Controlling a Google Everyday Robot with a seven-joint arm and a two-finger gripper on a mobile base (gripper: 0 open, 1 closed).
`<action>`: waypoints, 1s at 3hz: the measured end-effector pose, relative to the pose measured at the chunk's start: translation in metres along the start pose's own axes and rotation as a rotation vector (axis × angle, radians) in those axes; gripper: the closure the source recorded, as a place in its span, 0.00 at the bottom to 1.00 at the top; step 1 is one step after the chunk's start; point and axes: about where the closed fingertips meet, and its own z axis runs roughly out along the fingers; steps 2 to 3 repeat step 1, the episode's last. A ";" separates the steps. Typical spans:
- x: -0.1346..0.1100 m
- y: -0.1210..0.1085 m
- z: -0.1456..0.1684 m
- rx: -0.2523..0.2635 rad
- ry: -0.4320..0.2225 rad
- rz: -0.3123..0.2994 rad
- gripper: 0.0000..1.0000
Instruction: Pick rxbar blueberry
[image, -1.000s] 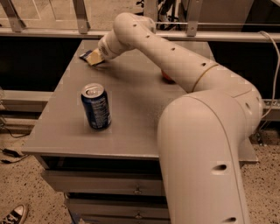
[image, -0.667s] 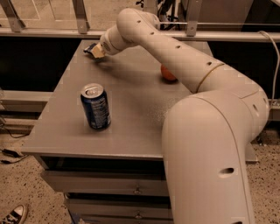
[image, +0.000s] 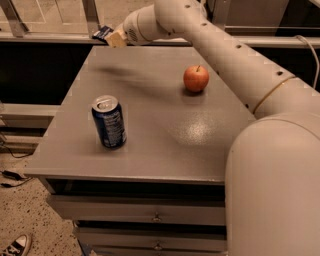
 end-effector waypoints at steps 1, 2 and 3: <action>-0.014 0.008 -0.024 -0.080 -0.083 0.001 1.00; -0.014 0.008 -0.024 -0.080 -0.083 0.001 1.00; -0.014 0.008 -0.024 -0.080 -0.083 0.001 1.00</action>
Offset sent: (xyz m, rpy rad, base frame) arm 0.0000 0.0000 0.0000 0.0000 0.0000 0.0000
